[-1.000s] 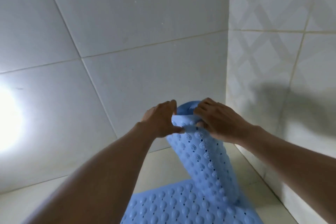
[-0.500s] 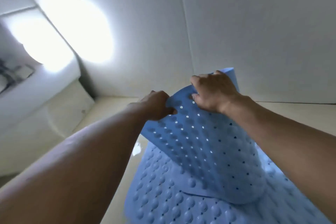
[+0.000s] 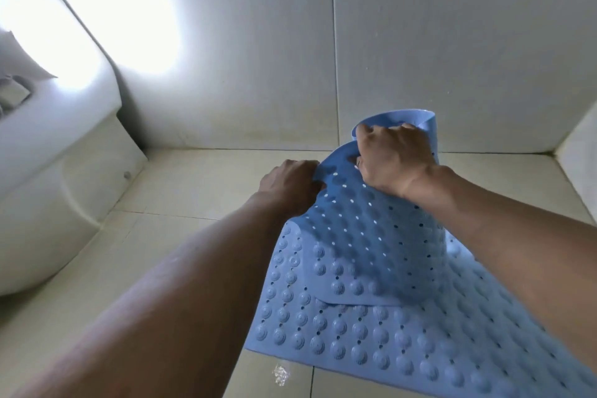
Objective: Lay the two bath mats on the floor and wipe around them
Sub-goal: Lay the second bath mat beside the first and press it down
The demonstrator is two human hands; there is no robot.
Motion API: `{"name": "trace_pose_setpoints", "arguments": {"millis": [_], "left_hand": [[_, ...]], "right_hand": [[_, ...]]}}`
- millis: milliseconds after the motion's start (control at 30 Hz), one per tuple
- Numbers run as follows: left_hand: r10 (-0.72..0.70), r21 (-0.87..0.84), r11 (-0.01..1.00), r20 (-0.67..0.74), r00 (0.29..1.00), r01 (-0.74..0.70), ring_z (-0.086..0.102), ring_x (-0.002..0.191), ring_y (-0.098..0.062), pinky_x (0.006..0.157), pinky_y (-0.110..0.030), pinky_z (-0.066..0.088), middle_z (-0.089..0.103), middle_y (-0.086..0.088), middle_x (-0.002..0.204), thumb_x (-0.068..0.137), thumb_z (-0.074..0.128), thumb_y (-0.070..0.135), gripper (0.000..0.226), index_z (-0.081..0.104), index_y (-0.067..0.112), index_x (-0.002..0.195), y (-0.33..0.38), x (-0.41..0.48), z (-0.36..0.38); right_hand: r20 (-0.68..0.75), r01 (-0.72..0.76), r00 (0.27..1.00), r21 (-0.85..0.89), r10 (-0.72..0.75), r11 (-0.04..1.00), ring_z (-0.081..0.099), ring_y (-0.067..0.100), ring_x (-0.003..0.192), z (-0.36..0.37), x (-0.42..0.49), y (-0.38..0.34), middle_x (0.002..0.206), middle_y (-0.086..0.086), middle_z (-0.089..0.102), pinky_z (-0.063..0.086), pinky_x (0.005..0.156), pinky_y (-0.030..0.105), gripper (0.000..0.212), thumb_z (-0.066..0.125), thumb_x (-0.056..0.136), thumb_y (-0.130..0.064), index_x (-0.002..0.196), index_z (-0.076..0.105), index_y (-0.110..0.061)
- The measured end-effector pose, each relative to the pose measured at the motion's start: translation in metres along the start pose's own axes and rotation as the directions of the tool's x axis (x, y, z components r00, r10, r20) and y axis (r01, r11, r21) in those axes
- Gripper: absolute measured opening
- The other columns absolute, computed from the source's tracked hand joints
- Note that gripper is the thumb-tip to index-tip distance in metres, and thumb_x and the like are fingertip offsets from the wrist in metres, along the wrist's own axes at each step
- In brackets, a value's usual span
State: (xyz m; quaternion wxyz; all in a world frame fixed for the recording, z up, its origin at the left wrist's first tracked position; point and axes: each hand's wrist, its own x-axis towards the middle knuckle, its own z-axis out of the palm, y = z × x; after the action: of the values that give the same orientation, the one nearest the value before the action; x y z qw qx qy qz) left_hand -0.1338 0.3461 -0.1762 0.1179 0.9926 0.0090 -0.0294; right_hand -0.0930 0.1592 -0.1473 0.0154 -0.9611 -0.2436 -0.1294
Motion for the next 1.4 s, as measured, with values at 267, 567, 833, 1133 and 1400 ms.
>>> {"name": "trace_pose_setpoints", "arguments": {"millis": [267,567,833,1133,1400], "left_hand": [[0.281,0.041,0.959,-0.053,0.958,-0.279,0.062,0.097,-0.038,0.07,-0.035,0.036,0.064,-0.008,0.113,0.099,0.053,0.043,0.024,0.06,0.023,0.111,0.026,-0.045,-0.023],[0.476,0.136,0.879,-0.166,0.864,-0.458,0.063,0.087,-0.035,0.065,-0.036,0.04,0.059,-0.006,0.108,0.104,0.046,0.041,0.021,0.051,0.021,0.112,0.034,-0.093,-0.009],[0.412,0.075,0.911,-0.244,0.878,-0.406,0.064,0.084,-0.035,0.073,-0.04,0.052,0.06,-0.005,0.106,0.103,0.049,0.044,0.024,0.053,0.021,0.107,-0.002,-0.144,0.008],[0.213,-0.132,0.964,-0.131,0.968,-0.23,0.056,0.075,-0.026,0.066,-0.029,0.036,0.056,0.001,0.071,0.09,0.071,0.051,0.034,0.055,0.029,0.069,-0.021,-0.234,-0.054],[0.073,-0.027,0.997,0.387,0.919,-0.067,0.066,0.068,-0.013,0.065,-0.023,0.056,0.071,0.004,0.077,0.081,0.083,0.044,0.037,0.078,0.012,0.099,-0.014,-0.261,-0.078]], "right_hand": [[0.128,-0.179,0.971,-0.177,0.203,0.968,0.061,0.033,0.11,-0.061,-0.096,-0.015,0.12,0.012,0.062,0.037,0.09,0.043,0.049,0.048,0.093,-0.05,0.122,0.043,-0.01],[0.289,-0.382,0.849,-0.24,0.441,0.892,0.05,0.031,0.08,-0.116,-0.162,-0.013,0.076,-0.001,0.044,0.037,0.071,0.034,0.024,0.057,0.088,-0.024,0.102,0.038,-0.019],[-0.068,-0.119,0.992,-0.196,0.108,0.973,0.062,0.041,0.068,-0.089,-0.213,-0.032,0.069,0.017,0.066,0.032,0.068,0.033,0.031,0.075,0.077,-0.031,0.086,0.054,-0.01],[0.049,0.035,0.998,-0.231,-0.025,0.972,0.065,0.042,0.1,-0.142,-0.246,-0.066,0.106,0.022,0.068,0.045,0.078,0.042,0.055,0.055,0.09,-0.063,0.121,0.059,-0.017],[0.578,-0.006,0.812,-0.128,0.079,0.992,0.062,0.03,0.084,-0.144,-0.237,-0.108,0.087,0.008,0.066,0.048,0.074,0.03,0.046,0.07,0.084,-0.056,0.08,0.064,-0.011]]}}
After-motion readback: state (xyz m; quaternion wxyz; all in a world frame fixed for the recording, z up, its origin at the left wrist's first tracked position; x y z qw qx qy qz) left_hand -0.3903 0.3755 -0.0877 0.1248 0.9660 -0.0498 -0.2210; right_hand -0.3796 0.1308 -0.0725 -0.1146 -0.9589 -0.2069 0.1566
